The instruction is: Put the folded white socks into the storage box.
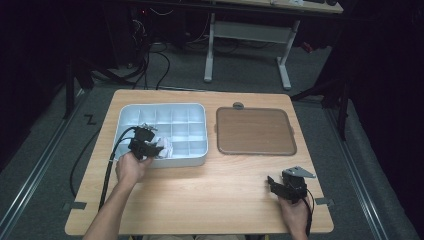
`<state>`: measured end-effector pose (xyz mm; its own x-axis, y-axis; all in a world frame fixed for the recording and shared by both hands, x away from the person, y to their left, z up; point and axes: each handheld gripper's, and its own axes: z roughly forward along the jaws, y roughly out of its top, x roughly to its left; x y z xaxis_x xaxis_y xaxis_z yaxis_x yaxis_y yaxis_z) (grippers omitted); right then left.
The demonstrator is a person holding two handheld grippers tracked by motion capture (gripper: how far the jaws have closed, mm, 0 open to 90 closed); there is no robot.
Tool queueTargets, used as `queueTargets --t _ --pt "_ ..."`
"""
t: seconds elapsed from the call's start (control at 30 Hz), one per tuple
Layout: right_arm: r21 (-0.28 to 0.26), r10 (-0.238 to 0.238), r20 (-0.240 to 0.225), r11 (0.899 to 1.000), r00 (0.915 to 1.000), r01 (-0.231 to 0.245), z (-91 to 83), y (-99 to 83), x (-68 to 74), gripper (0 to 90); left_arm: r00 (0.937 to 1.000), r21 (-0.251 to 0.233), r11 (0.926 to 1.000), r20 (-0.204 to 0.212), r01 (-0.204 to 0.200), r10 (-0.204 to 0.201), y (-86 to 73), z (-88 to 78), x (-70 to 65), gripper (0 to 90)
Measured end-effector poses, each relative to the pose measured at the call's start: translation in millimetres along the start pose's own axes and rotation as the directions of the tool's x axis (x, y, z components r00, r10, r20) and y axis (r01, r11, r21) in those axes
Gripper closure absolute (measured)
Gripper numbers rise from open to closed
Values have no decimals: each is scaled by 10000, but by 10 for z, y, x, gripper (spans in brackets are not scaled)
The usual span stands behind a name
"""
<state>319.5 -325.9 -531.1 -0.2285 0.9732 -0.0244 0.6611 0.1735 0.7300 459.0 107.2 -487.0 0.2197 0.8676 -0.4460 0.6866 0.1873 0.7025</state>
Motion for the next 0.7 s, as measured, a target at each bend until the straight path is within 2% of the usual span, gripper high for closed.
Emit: queueTargets --t 0.1,0.27,0.37,0.53,0.7 --pt "-1 5 3 10000 10000 -5 0 0 0 374 9999 246 9997 -119 -1 4 -7 28 -5 769" --pt "0 8 6 10000 10000 -8 0 0 1 374 9996 373 9992 -257 -134 143 -27 58 -13 772" --pt "1 9 8 10000 10000 -9 0 0 1 374 9995 465 9989 -316 27 -13 -17 70 -14 772" --pt "0 6 8 10000 10000 -6 0 0 1 374 9978 815 9966 -633 -152 204 -11 102 -38 772" --pt "0 10 7 10000 10000 -10 0 0 1 374 9978 645 9977 -621 -205 245 -22 94 -39 764"
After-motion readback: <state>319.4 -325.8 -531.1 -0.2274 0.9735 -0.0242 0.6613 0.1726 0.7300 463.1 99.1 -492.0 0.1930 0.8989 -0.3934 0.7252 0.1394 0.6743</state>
